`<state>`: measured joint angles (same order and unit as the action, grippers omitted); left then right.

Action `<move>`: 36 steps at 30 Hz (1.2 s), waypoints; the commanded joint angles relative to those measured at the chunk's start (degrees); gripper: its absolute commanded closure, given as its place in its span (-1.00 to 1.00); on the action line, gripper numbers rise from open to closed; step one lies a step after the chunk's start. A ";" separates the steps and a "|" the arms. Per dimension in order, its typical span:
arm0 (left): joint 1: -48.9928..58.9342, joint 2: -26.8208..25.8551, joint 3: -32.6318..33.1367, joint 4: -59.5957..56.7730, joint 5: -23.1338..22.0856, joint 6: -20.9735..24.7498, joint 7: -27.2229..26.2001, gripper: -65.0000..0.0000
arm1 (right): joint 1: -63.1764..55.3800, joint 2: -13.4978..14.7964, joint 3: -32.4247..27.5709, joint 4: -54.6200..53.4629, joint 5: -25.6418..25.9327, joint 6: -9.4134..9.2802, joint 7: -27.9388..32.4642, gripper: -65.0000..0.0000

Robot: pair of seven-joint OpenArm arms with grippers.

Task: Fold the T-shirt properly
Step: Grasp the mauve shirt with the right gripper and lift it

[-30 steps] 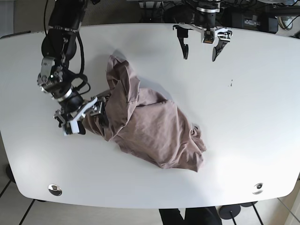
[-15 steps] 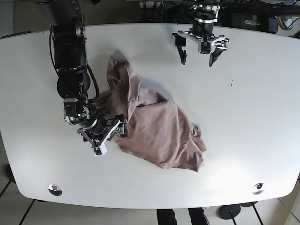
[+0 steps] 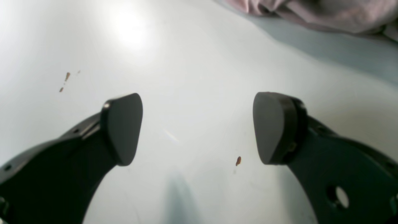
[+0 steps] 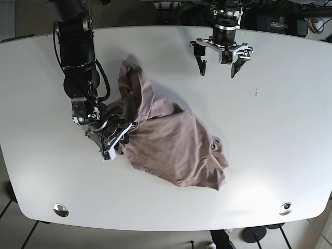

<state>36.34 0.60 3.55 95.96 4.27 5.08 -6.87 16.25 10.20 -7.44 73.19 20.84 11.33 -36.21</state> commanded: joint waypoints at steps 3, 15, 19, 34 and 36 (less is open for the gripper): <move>0.37 0.06 0.36 1.40 0.08 -0.11 -1.61 -0.62 | 1.82 0.40 0.28 12.92 0.65 0.14 1.09 0.93; 0.54 -1.17 12.32 2.98 0.08 0.15 -2.05 -0.62 | 21.95 -3.38 0.01 27.52 0.74 5.41 -3.66 0.93; 0.72 -2.49 10.73 4.83 0.08 0.15 -2.05 -0.62 | 30.56 -3.38 0.01 29.36 0.74 6.73 -3.66 0.93; -1.92 -3.28 1.33 14.67 0.08 0.15 -1.70 -0.62 | 33.02 -4.97 -2.80 35.52 4.61 6.73 -6.83 0.93; -3.94 -3.37 1.33 14.41 0.17 0.15 -1.70 -0.62 | 33.11 -5.05 -2.36 35.43 4.52 6.65 -6.83 0.93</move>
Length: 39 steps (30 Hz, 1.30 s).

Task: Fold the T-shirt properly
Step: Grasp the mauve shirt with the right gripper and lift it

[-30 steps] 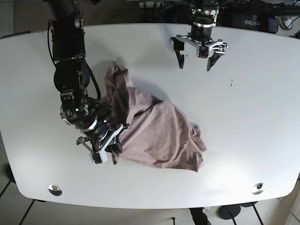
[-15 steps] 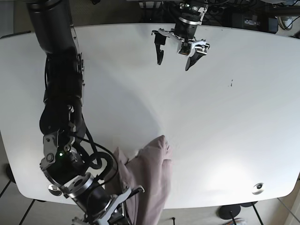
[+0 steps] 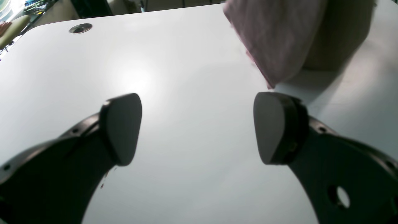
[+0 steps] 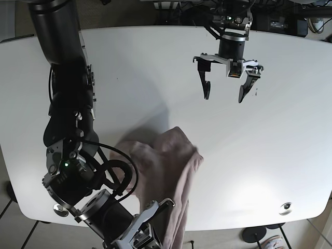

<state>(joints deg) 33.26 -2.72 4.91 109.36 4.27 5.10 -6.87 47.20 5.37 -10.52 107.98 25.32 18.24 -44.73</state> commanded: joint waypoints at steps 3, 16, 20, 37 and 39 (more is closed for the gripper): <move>-1.91 0.13 0.15 -1.36 0.17 0.13 -1.70 -0.63 | 5.24 -0.40 4.41 0.72 0.04 -0.26 1.52 0.93; -28.46 -0.40 6.48 -26.33 0.08 -4.36 -1.70 -0.63 | 11.48 -0.05 7.40 0.54 0.04 -0.26 1.43 0.92; -36.73 0.39 8.68 -35.12 0.08 -12.09 -1.61 -0.62 | 11.48 -0.05 7.32 0.37 -0.22 -0.26 1.43 0.92; -56.24 11.12 16.94 -60.79 0.08 -6.64 -8.03 -0.62 | 11.39 0.83 7.49 0.28 -0.22 -0.26 1.43 0.92; -56.24 11.47 16.85 -60.88 0.25 -6.47 -7.85 -0.60 | 11.39 0.83 7.49 0.28 -0.31 -0.26 1.43 0.92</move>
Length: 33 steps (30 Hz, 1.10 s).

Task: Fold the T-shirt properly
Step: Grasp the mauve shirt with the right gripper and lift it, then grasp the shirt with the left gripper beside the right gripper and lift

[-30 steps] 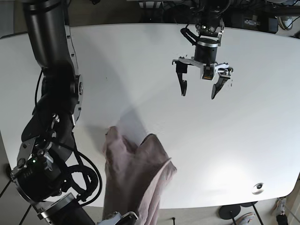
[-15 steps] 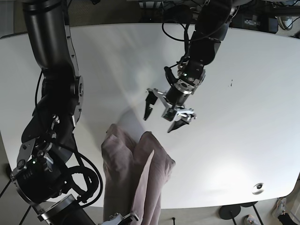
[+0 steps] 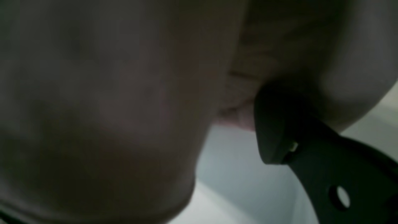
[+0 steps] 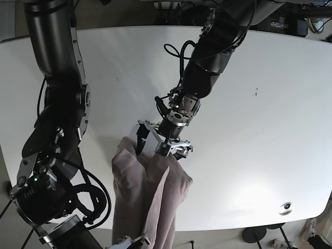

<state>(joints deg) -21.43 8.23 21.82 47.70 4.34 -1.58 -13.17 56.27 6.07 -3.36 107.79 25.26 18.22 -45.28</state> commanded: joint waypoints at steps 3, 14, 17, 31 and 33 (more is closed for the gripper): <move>-1.65 0.17 -0.42 0.17 0.10 0.22 -1.47 0.22 | 2.32 0.57 0.41 0.48 -0.24 -0.24 1.98 0.92; -0.24 -8.54 -7.71 18.19 0.01 -0.66 12.60 1.00 | 3.47 3.91 5.68 -11.48 -0.24 -0.15 2.86 0.92; -1.47 -11.79 -10.44 26.89 -0.07 -6.37 18.05 1.00 | 5.58 5.06 6.21 -23.70 -0.24 -0.15 8.92 0.92; -28.90 -19.88 -29.43 33.13 -0.07 -22.02 39.85 1.00 | 18.53 8.57 5.95 -46.91 0.02 -0.15 20.09 0.92; -28.81 -20.93 -29.43 33.22 -0.07 -25.01 41.43 1.00 | 18.53 8.66 6.39 -44.97 0.11 -0.15 20.00 0.93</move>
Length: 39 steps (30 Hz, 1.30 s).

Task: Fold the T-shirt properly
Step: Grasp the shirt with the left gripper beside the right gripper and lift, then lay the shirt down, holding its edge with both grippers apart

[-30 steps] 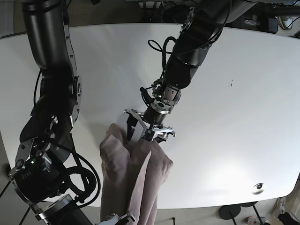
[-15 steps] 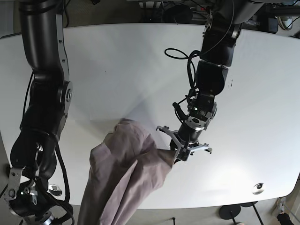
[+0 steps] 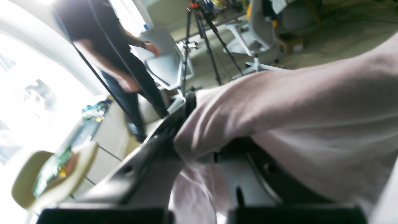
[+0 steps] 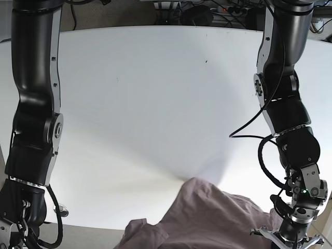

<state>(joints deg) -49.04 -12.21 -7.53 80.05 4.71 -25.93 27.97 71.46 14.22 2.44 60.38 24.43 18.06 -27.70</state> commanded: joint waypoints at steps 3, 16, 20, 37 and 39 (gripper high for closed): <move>4.24 -0.50 -0.34 5.00 -0.45 -3.30 0.91 1.00 | -6.19 2.09 0.60 9.73 1.03 -0.09 2.17 0.93; 49.17 3.02 -7.20 27.95 -0.53 -4.70 2.06 1.00 | -59.99 2.09 12.64 34.43 1.03 0.00 0.76 0.93; 59.01 5.04 -8.34 32.52 -0.53 -4.70 2.06 1.00 | -70.98 1.91 15.28 39.97 1.20 0.00 0.67 0.93; 84.68 14.54 -16.78 35.16 -0.53 -4.79 -1.55 1.00 | -97.35 3.85 24.07 42.87 23.36 0.09 -9.88 0.93; 85.48 14.54 -16.78 35.16 -0.53 -4.79 -1.55 1.00 | -97.44 3.85 24.86 42.52 23.27 2.99 -11.90 0.92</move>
<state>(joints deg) 36.23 2.44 -24.21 114.02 4.54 -30.96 27.59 -26.13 16.97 26.83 101.89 46.74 21.47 -41.47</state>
